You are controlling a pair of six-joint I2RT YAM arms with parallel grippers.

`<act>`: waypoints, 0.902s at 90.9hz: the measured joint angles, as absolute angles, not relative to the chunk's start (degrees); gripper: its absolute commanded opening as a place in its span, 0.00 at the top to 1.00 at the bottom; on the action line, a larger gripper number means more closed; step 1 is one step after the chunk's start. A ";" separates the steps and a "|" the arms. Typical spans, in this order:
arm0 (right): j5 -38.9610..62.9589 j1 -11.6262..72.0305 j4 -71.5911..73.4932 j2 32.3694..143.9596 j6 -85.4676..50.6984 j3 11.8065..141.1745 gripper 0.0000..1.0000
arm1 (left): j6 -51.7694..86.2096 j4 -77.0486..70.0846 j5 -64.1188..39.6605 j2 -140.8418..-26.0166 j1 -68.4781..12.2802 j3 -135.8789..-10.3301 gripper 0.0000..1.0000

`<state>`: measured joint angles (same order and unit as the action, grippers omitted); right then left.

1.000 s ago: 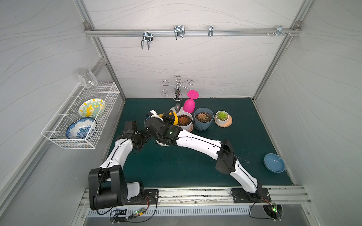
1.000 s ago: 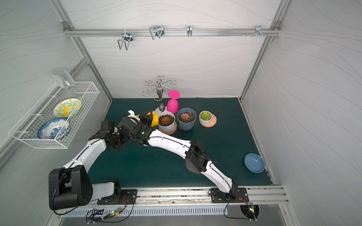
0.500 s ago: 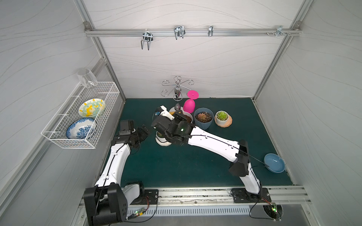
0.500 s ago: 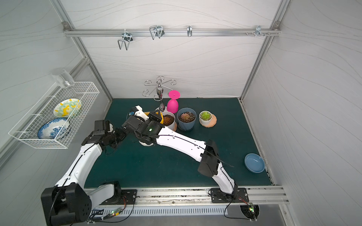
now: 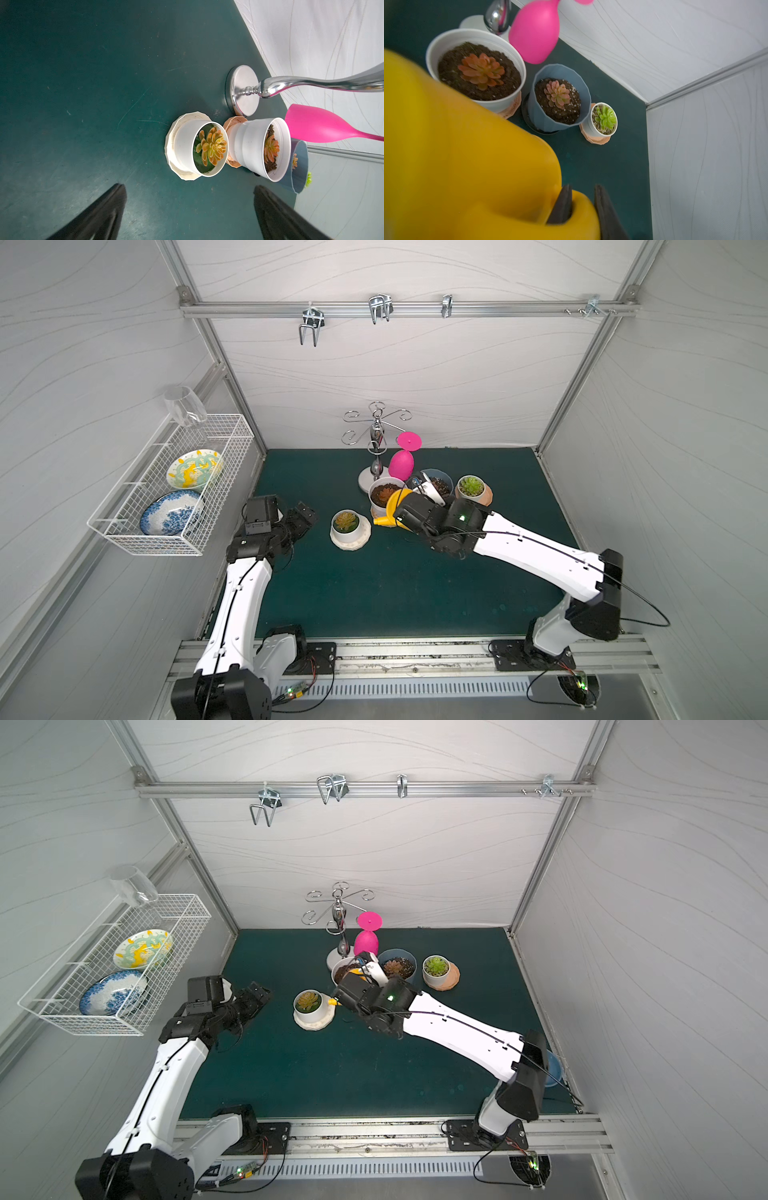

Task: Water the succulent around the soil edge
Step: Place the watering can at the center of the board.

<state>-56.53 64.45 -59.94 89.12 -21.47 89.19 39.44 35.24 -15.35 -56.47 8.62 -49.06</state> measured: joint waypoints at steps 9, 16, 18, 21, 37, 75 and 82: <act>-54.37 63.83 -59.09 83.55 -24.77 81.89 1.00 | 39.70 35.27 -15.90 -55.64 8.14 -49.06 0.00; -52.58 63.83 -58.33 79.31 -27.22 76.58 1.00 | 39.70 35.62 -16.25 -55.33 7.88 -49.32 0.00; -52.07 63.83 -58.06 78.17 -27.81 75.09 1.00 | 39.68 35.83 -16.29 -55.31 7.81 -49.54 0.00; -51.11 63.83 -57.52 76.34 -28.95 72.55 1.00 | 39.68 36.10 -16.34 -55.22 7.75 -49.84 0.00; -44.73 63.68 -55.18 70.28 -34.44 60.80 1.00 | 39.70 36.56 -16.49 -53.84 7.70 -50.68 0.00; -33.95 63.68 -44.36 71.64 -42.81 49.93 1.00 | 41.21 36.42 -18.48 -52.80 7.70 -50.65 0.00; -34.06 63.68 -42.98 74.26 -43.33 51.09 1.00 | 41.21 36.18 -18.63 -52.84 7.70 -50.65 0.00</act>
<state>-34.06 63.68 -42.98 74.26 -43.33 51.09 41.21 36.18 -18.63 -52.84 7.70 -50.65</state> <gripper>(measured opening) 0.204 0.997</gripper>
